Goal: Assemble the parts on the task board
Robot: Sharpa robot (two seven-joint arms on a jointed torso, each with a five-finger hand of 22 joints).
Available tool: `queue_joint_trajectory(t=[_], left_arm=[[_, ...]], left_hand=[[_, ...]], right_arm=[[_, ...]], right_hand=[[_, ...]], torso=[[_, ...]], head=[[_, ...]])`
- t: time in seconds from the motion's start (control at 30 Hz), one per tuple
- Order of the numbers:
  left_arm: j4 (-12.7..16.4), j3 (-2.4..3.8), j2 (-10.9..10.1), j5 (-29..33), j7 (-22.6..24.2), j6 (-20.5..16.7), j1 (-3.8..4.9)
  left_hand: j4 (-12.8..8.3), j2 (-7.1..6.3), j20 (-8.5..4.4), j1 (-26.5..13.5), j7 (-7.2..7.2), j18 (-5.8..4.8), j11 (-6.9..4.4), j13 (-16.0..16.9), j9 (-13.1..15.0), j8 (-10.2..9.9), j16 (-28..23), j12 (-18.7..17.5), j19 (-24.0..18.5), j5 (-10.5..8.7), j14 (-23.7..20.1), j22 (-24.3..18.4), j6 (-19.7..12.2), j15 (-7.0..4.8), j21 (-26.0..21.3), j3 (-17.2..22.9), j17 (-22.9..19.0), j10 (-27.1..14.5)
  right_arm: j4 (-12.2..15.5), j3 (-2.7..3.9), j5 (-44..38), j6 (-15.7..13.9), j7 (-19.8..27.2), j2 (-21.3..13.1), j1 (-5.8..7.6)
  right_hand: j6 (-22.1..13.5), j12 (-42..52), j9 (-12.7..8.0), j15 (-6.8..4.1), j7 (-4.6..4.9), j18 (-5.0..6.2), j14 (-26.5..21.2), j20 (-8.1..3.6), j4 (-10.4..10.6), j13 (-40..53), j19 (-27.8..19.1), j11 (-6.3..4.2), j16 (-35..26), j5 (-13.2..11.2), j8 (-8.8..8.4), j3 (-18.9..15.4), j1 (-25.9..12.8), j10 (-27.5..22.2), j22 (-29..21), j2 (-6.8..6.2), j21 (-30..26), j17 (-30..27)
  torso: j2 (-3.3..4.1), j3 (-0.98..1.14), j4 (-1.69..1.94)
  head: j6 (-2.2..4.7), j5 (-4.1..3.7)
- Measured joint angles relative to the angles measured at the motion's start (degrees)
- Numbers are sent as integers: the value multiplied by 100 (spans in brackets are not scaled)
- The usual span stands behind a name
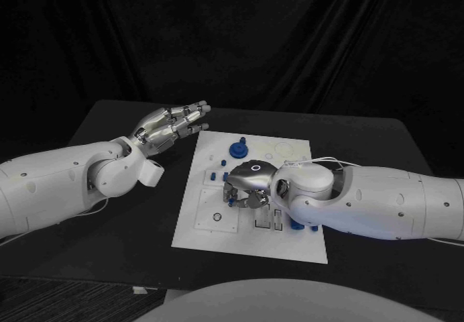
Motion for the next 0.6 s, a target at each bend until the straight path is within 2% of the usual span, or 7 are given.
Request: queue_joint_trajectory(t=[0.6], left_arm=[[-41,0,15,0,-52,44,-26]], left_hand=[[16,22,0,22,0,1,20,-1,-1,0,0,0,0,0,0,-13,0,0,0,16,0,-22]], right_arm=[[6,-14,1,10,10,-3,-23]], right_hand=[[0,0,-1,0,0,0,0,0,0,10,0,-20,2,-2,0,0,0,21,-1,0,0,0]], torso=[[-1,0,0]], head=[[0,25]])
